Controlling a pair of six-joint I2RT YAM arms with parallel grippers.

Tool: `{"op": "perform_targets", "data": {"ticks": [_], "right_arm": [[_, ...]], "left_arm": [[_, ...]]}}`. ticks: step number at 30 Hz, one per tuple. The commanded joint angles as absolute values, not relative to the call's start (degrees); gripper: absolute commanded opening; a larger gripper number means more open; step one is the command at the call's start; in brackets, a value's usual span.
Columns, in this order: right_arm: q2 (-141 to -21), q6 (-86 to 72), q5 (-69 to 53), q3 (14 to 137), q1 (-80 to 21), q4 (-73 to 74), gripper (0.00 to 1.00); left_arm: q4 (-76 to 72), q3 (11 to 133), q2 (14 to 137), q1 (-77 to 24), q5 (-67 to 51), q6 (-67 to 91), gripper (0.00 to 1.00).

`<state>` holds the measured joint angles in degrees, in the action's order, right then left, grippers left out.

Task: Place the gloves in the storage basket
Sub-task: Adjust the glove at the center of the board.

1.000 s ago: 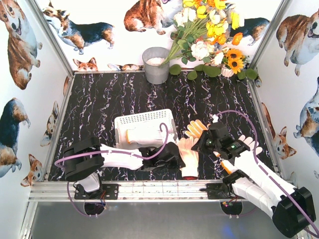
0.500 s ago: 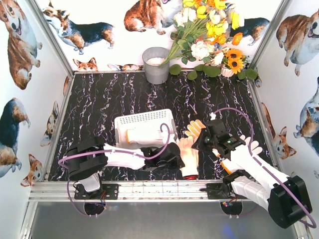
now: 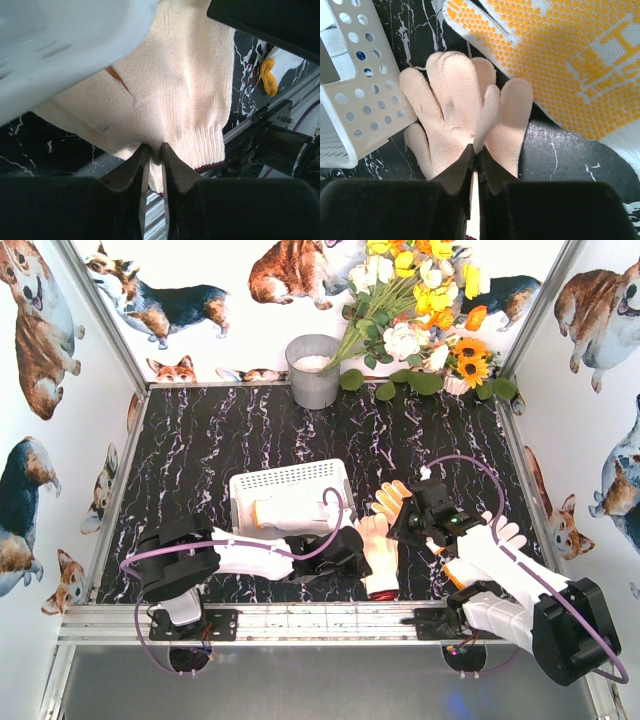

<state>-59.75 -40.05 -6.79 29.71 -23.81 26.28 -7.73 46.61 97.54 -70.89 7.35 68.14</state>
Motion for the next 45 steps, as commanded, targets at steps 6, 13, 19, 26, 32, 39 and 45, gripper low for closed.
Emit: {"op": "perform_targets", "data": {"ticks": [6,13,19,26,32,39,45], "right_arm": [[-56.9,-36.2,-1.4,34.2,-23.3,28.0,0.41],[-49.8,-33.7,1.6,38.0,-23.2,36.4,0.57],[-45.7,-38.6,-13.3,33.4,-23.3,32.0,0.45],[-43.5,-45.4,-21.8,25.7,-24.7,26.2,0.26],[-43.2,-47.4,-22.0,22.8,-26.3,24.4,0.21],[-48.2,-50.3,-20.1,20.6,-29.8,16.9,0.16],[-54.9,-49.9,-21.2,21.1,-30.7,14.0,0.12]], "left_arm": [[-4.4,47.4,95.0,-70.8,9.6,67.0,0.42],[1.7,46.1,86.4,-70.9,13.9,65.1,0.57],[1.1,42.8,83.7,-68.4,14.7,63.6,0.6],[-4.5,40.4,85.3,-66.9,11.9,63.0,0.52],[-8.0,38.0,86.1,-64.5,11.2,63.3,0.5],[-9.7,38.6,88.4,-62.5,10.4,61.9,0.49],[-9.9,40.1,89.9,-62.4,9.0,61.0,0.45]]}}
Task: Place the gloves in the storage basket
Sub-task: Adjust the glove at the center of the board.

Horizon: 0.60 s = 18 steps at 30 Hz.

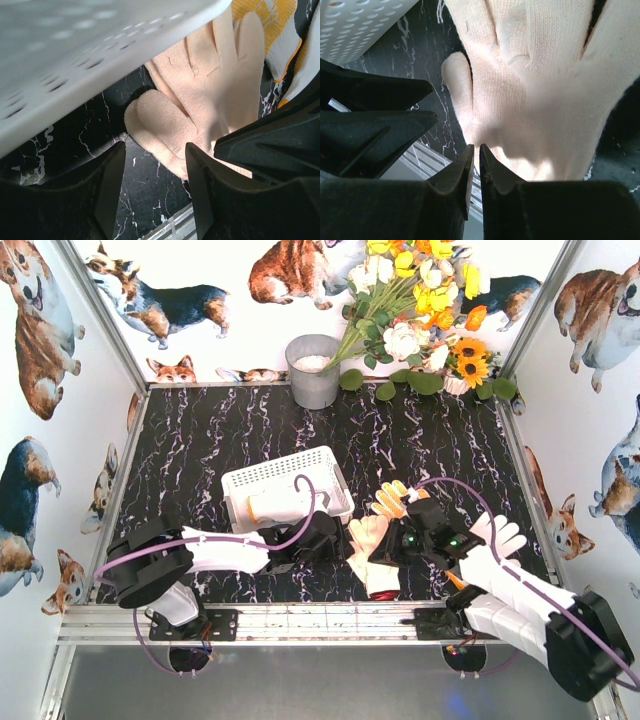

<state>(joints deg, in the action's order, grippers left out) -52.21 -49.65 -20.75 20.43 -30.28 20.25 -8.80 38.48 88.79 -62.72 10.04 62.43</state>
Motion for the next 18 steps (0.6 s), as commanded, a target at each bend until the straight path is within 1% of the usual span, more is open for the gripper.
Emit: {"op": "perform_targets", "data": {"ticks": [1,4,8,10,18], "right_arm": [[-55.8,-50.0,-21.2,21.0,-30.8,13.3,0.12],[-58.7,-50.0,-21.6,20.7,-31.3,11.4,0.1],[-61.3,-49.8,-21.8,20.5,-32.1,10.1,0.09],[-62.1,-49.8,-21.6,20.0,-32.3,9.8,0.09],[-63.4,-49.9,-20.9,18.6,-32.3,9.3,0.08]], "left_arm": [[-10.0,40.1,90.0,-62.4,8.8,61.0,0.45],[-10.3,40.0,90.4,-62.4,8.2,61.1,0.41],[-12.3,39.6,91.3,-62.6,6.7,61.9,0.39],[-13.8,39.4,92.1,-62.6,5.9,62.6,0.38],[-17.6,39.7,95.2,-63.0,4.4,64.6,0.29]]}}
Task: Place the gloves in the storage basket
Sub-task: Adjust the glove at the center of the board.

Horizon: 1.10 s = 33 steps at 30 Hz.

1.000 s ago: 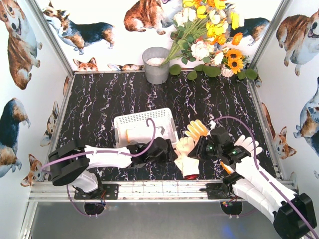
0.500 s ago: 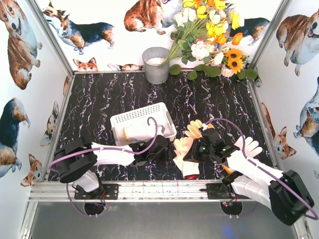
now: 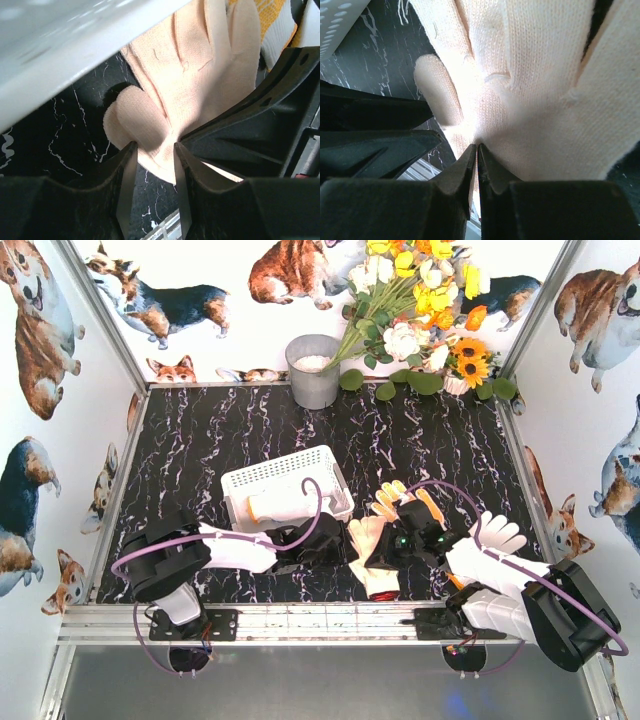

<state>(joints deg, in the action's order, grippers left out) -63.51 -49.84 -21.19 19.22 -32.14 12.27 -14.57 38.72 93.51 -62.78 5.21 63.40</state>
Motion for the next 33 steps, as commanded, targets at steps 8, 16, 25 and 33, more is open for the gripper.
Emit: {"op": "perform_targets", "data": {"ticks": [8,16,25,33], "right_arm": [[-63.3,-49.6,-20.4,18.6,-32.3,9.6,0.08],[-61.9,-49.5,-20.6,18.6,-32.3,11.0,0.11],[-52.1,-49.1,-18.6,21.0,-32.3,18.8,0.24],[-50.7,-49.3,-17.4,19.1,-32.3,19.8,0.28]], "left_arm": [[-16.3,39.2,95.7,-63.1,6.2,66.2,0.26],[-14.8,40.3,96.5,-63.1,8.5,66.1,0.06],[-12.2,39.8,93.6,-63.5,9.6,65.8,0.0],[-10.3,39.0,91.0,-64.7,10.9,66.3,0.0]]}}
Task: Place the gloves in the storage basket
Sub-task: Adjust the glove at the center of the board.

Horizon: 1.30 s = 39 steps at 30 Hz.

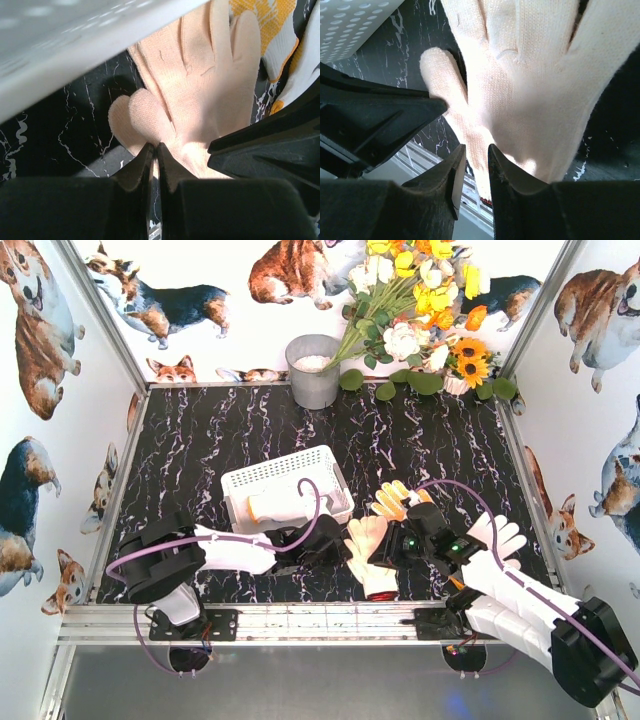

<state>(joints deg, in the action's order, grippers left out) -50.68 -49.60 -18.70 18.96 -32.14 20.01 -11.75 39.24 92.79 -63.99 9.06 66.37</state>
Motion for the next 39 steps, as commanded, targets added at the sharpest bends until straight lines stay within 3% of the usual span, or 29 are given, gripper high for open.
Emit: {"op": "perform_targets", "data": {"ticks": [1,21,30,32,33,35,39], "right_arm": [[-51.1,-49.5,-17.5,18.6,-32.3,19.2,0.28],[-54.9,-49.3,-16.5,16.1,-32.3,16.6,0.3],[-48.6,-47.3,-17.2,22.0,-32.3,24.2,0.37],[-46.3,-45.9,-16.3,24.5,-32.3,28.7,0.39],[-45.2,-45.4,-15.6,25.6,-32.3,30.8,0.41],[-42.9,-44.6,-13.3,26.9,-32.3,34.7,0.42],[-38.1,-43.9,-7.7,26.7,-32.1,40.6,0.45]], "left_arm": [[-10.1,38.8,90.9,-64.8,11.0,66.5,0.0],[-6.0,37.1,89.8,-67.1,14.0,67.9,0.0],[-6.0,38.0,92.2,-67.1,14.7,67.1,0.0],[-5.4,37.4,90.9,-67.1,15.4,67.1,0.1],[-4.7,37.4,89.8,-67.1,15.8,67.0,0.23],[-2.6,37.7,88.2,-67.1,16.1,65.9,0.36],[2.4,40.3,85.8,-67.2,15.6,61.4,0.44]]}}
